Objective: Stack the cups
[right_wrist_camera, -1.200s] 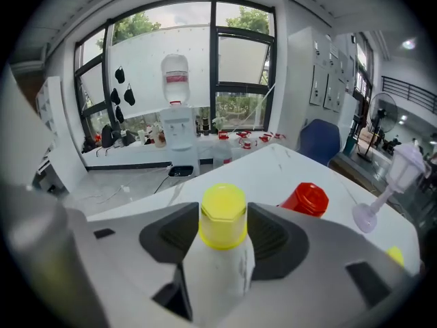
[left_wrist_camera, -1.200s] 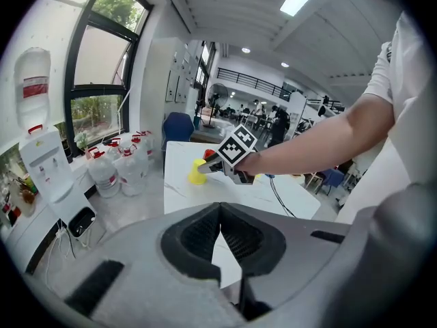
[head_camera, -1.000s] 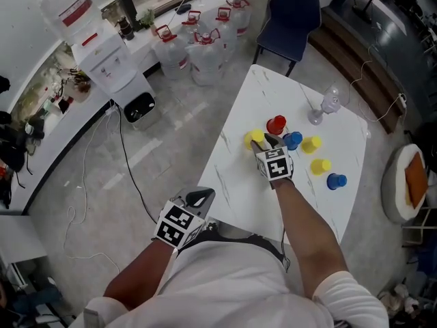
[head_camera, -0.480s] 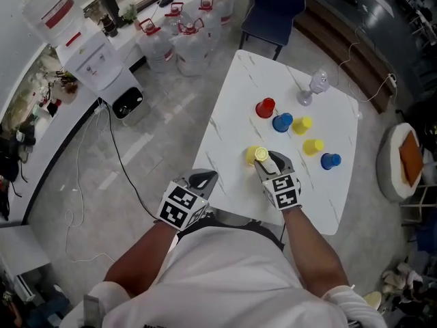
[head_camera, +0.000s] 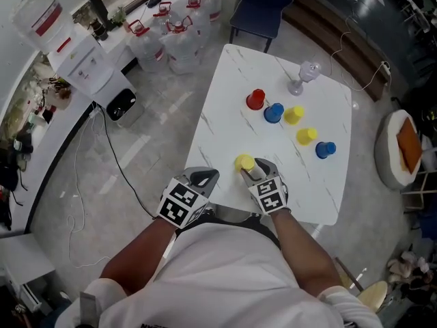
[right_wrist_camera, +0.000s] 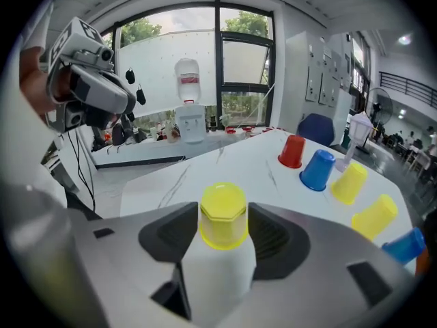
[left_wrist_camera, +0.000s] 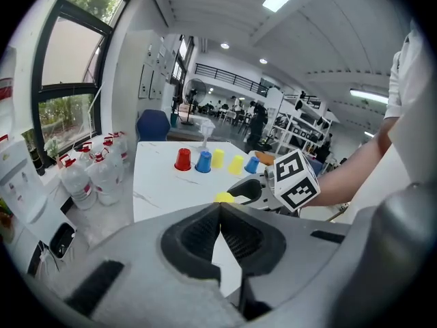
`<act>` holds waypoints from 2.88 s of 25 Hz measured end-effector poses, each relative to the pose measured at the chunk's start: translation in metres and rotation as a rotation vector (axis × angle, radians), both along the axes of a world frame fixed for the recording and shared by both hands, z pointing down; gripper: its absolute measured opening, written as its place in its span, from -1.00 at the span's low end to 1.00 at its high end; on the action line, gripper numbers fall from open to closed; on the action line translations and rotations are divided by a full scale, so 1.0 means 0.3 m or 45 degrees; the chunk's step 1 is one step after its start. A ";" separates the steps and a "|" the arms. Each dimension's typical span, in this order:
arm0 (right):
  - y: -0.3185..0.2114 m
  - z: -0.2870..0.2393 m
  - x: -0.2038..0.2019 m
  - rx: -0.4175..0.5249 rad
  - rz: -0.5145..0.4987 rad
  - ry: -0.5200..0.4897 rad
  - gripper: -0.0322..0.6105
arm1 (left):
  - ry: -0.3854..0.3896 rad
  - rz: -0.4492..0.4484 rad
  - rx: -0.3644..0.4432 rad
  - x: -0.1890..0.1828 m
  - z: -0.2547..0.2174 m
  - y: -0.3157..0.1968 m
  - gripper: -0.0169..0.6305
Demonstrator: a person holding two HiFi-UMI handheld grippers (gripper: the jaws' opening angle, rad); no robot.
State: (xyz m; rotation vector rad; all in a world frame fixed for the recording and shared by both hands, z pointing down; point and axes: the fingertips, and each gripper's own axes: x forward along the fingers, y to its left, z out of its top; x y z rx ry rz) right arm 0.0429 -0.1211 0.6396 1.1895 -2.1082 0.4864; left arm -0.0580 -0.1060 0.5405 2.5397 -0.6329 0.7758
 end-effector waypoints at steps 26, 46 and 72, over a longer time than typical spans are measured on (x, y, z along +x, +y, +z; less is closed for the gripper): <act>-0.739 -0.123 0.248 0.008 0.103 0.168 -0.11 | -0.019 -0.243 -0.022 -0.122 0.001 -0.034 -0.92; -0.786 -0.133 0.269 -0.002 0.124 0.196 -0.25 | -0.020 -0.243 -0.029 -0.159 0.014 -0.090 -0.92; 0.114 -0.050 0.284 -0.022 0.170 0.172 -0.25 | 0.001 0.076 0.028 0.115 0.024 0.013 -0.92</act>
